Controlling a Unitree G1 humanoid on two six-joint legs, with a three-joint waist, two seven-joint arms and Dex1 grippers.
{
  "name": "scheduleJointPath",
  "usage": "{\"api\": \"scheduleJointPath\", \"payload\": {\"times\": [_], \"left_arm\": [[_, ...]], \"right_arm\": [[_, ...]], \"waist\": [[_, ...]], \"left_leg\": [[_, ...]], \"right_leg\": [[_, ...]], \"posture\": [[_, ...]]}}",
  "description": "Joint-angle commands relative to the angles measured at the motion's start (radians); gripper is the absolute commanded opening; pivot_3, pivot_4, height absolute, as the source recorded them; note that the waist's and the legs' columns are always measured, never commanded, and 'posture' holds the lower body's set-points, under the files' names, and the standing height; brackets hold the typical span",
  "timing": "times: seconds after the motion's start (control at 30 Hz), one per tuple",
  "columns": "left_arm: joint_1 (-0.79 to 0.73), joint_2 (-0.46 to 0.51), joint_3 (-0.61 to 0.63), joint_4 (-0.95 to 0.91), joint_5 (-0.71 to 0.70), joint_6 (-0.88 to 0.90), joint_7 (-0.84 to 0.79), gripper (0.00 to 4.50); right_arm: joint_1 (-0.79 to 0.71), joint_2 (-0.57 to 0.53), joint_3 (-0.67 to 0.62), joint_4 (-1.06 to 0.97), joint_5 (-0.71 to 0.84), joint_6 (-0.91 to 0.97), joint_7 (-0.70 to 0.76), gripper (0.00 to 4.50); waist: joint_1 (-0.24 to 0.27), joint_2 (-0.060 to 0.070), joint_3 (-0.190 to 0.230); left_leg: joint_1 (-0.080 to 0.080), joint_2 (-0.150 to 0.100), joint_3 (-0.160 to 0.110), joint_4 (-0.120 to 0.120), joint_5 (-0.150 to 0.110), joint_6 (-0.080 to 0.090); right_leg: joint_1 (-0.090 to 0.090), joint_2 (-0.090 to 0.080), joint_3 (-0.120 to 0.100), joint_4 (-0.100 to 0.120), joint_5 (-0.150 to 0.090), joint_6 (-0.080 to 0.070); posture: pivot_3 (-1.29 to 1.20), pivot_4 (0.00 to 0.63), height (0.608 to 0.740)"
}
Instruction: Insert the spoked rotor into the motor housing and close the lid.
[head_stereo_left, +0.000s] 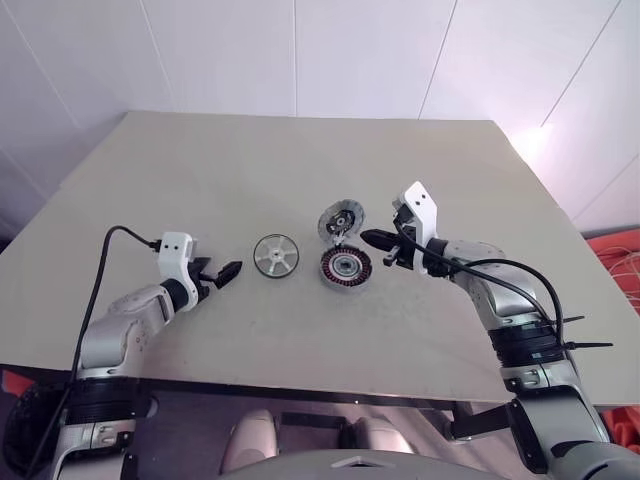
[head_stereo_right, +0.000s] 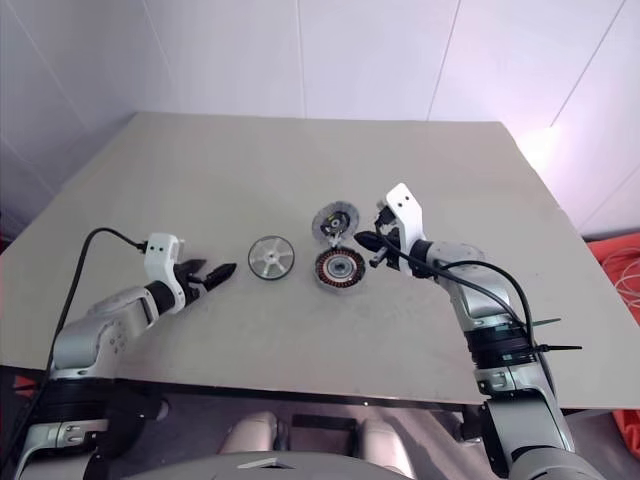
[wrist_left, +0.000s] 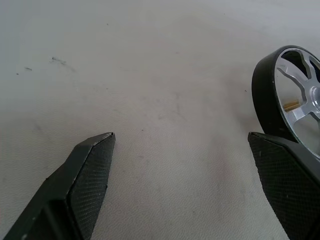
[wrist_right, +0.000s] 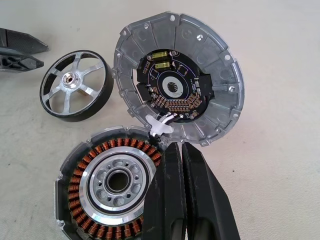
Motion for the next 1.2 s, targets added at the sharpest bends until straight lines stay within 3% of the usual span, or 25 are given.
{"api": "scheduleJointPath", "payload": {"times": [0.03,0.37,0.87,1.2], "left_arm": [[-0.022,-0.01,0.01,-0.002,-0.051,0.06,-0.018,4.5],[-0.04,-0.049,0.066,-0.064,-0.235,0.214,-0.054,4.5],[-0.173,-0.137,0.05,0.085,-0.233,0.269,0.056,4.5],[-0.202,-0.157,0.046,0.092,-0.293,0.44,0.049,4.5]], "right_arm": [[-0.017,-0.002,-0.021,-0.029,0.017,-0.018,-0.001,0.05],[-0.016,-0.003,-0.016,-0.023,0.014,-0.023,0.004,0.05],[-0.011,0.002,-0.025,-0.031,0.017,-0.022,-0.01,0.05],[-0.014,0.002,-0.027,-0.025,0.017,-0.027,-0.02,0.05]], "waist": [[0.001,0.0,0.0],[0.004,0.0,0.0],[0.011,0.0,0.0],[0.024,0.0,0.0]], "left_leg": [[0.0,0.0,0.0,0.0,0.0,0.0],[0.0,0.0,0.0,0.0,0.0,0.0],[0.0,0.0,0.0,0.0,0.001,0.001],[-0.001,-0.001,0.0,0.0,0.0,0.002]], "right_leg": [[0.0,0.0,0.0,0.0,0.0,0.0],[-0.001,0.0,0.0,0.0,0.0,0.0],[0.0,0.0,0.0,0.0,0.0,0.0],[0.0,-0.001,0.0,-0.001,0.0,0.0]], "posture": [[0.0,0.0,0.74],[0.0,0.0,0.74],[0.0,0.0,0.74],[0.0,0.0,0.74]]}}
